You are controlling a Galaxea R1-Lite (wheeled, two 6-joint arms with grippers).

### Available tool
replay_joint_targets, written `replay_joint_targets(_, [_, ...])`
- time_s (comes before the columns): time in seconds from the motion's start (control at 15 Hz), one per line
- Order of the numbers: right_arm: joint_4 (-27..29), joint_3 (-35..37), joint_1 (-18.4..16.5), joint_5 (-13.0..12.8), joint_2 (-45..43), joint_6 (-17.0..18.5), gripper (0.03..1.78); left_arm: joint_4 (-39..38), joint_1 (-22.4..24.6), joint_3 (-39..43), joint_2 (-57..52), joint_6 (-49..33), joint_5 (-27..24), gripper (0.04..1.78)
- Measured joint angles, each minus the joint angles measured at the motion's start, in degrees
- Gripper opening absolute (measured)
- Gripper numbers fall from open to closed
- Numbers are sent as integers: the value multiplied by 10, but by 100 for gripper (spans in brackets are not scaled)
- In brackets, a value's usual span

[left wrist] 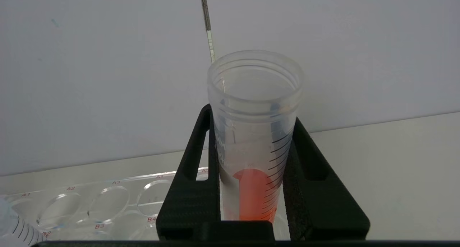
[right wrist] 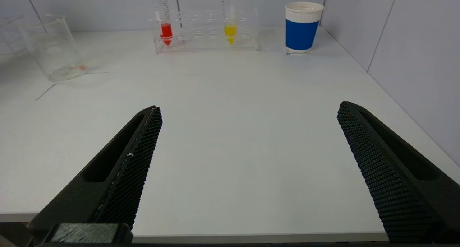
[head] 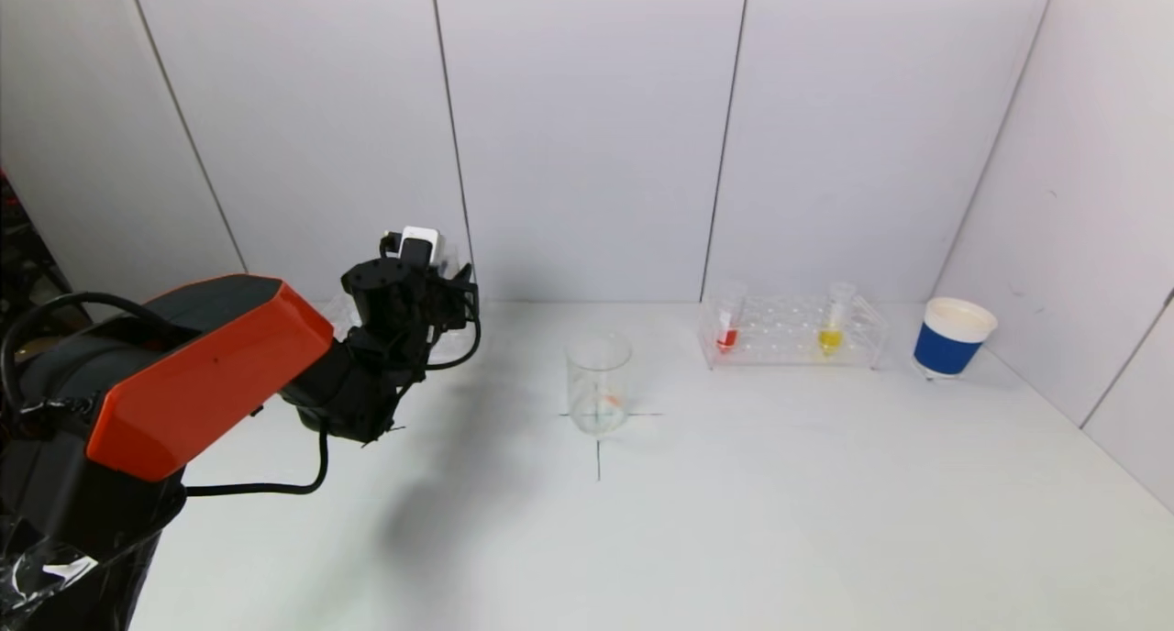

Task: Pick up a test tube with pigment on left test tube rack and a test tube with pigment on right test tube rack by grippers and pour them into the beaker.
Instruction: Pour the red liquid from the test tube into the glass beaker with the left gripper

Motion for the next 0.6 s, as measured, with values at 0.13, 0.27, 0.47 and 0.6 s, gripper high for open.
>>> replay_joint_targets(0.13, [0,0,0,0,0,0,177,15,0,-4,-12,0,0,50])
replay_joint_targets(0.27, [0,0,0,0,0,0,177,23,-1,-5,-24,0,0,50])
replay_joint_targets(0.47, [0,0,0,0,0,0,177,39,-2,-5,-44,0,0,50])
replay_joint_targets(0.6, [0,0,0,0,0,0,177,55,-3,-6,-58,0,0,50])
